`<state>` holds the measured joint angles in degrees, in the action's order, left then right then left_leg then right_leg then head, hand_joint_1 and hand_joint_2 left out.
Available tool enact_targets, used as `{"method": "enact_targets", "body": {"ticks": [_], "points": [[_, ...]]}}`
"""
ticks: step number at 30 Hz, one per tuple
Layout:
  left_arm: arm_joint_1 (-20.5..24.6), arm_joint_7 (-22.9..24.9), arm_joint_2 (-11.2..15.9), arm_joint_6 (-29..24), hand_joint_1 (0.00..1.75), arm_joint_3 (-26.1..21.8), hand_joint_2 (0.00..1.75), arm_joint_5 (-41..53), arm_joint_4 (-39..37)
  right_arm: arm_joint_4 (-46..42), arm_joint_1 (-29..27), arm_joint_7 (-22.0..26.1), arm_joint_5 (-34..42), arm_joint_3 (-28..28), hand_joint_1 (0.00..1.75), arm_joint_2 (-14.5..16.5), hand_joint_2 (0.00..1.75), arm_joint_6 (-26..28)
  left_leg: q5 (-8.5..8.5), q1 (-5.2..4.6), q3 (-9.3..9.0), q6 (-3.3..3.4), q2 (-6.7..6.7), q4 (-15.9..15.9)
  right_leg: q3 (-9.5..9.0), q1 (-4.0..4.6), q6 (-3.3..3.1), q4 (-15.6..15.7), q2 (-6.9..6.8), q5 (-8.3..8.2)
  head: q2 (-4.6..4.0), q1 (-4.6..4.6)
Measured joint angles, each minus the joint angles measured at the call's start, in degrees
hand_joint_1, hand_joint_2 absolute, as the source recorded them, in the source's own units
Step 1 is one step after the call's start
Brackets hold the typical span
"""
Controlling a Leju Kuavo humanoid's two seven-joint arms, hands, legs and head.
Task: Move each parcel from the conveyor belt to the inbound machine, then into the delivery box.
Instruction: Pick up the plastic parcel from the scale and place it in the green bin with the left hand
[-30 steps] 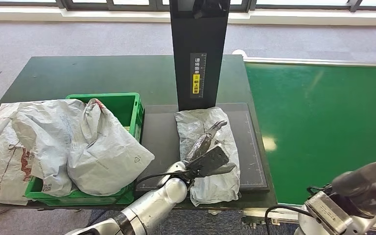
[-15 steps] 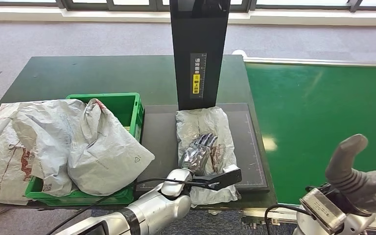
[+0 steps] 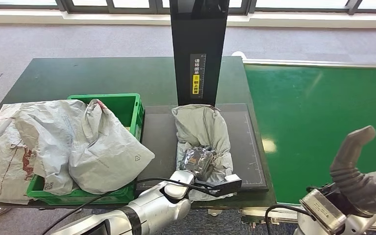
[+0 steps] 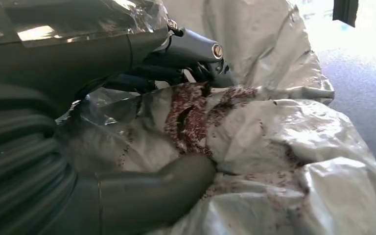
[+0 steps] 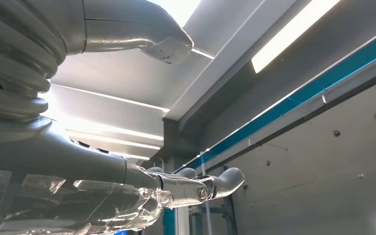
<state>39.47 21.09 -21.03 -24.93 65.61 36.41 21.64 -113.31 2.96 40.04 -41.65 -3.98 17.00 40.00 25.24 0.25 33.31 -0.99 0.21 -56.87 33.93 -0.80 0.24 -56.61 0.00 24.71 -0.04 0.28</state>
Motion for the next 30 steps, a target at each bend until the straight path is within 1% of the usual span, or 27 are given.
{"method": "enact_targets", "body": {"ticks": [17,19,21,23,25,27,28,29,30], "points": [[0.91,0.76,0.00,0.80,1.75,1.58,1.75,1.03,-1.25,-0.40,-0.07,0.00,0.02,0.00,0.00,0.00,1.75,0.00,0.04,0.00,-0.12,0.03,-0.03,0.00,-0.13,-0.01,0.02,0.00,0.00,0.07,0.01,-0.01],[0.92,0.83,0.00,-0.16,1.75,1.68,1.75,1.70,-1.26,-0.58,-0.10,0.00,0.03,0.00,0.00,0.00,1.75,0.00,0.04,0.00,-0.12,0.03,-0.02,0.00,-0.13,-0.01,0.02,0.00,0.00,0.07,0.01,-0.01],[0.85,1.43,0.00,-4.25,1.75,1.85,1.75,3.87,-1.31,-0.79,-0.14,0.00,0.05,0.00,0.00,0.00,1.75,0.00,0.03,0.00,-0.11,0.02,-0.02,-0.01,-0.11,-0.01,0.02,0.00,0.00,0.06,0.00,-0.01],[0.48,3.79,0.31,-10.24,1.75,1.52,1.75,10.85,-0.01,-1.00,-0.18,0.00,0.11,0.00,0.00,0.00,1.75,0.00,0.02,-0.01,-0.09,0.03,-0.02,-0.02,-0.07,-0.01,0.01,0.00,0.00,0.06,0.00,-0.01],[-0.62,5.91,1.40,-13.87,1.75,-1.32,1.75,25.44,4.78,-1.10,-0.19,0.00,0.22,0.00,0.00,0.00,1.75,0.00,0.01,-0.01,-0.06,0.03,-0.06,-0.02,-0.06,-0.01,0.02,-0.01,-0.03,0.06,0.01,-0.02],[-2.30,5.83,2.77,-14.88,1.75,-7.14,1.75,42.05,11.99,-1.14,-0.18,0.00,0.35,0.00,0.00,0.00,1.75,0.00,-0.02,-0.01,-0.01,0.02,-0.12,-0.02,-0.06,-0.01,0.02,-0.02,-0.07,0.06,0.01,-0.02],[-3.01,5.60,3.42,-15.06,1.75,-10.29,1.75,47.38,15.65,-1.14,-0.17,0.00,0.44,0.00,0.00,0.00,1.75,0.00,-0.02,-0.01,0.00,0.01,-0.11,-0.02,-0.04,-0.01,0.02,-0.02,-0.04,0.06,0.01,-0.01],[-3.44,5.53,4.06,-15.16,1.75,-13.08,1.75,50.19,19.16,-1.14,-0.16,0.00,0.49,0.00,0.00,0.00,1.75,0.00,0.00,-0.01,0.00,0.00,-0.05,-0.01,-0.03,-0.01,0.02,-0.03,0.02,0.06,0.00,-0.01],[-3.67,5.78,4.85,-15.23,1.75,-15.39,1.75,50.94,22.48,-1.14,-0.16,0.00,0.57,0.00,0.00,0.00,1.75,0.00,0.02,-0.01,-0.03,-0.01,0.02,-0.01,-0.02,-0.02,0.02,-0.03,0.08,0.06,0.01,-0.02]]}}
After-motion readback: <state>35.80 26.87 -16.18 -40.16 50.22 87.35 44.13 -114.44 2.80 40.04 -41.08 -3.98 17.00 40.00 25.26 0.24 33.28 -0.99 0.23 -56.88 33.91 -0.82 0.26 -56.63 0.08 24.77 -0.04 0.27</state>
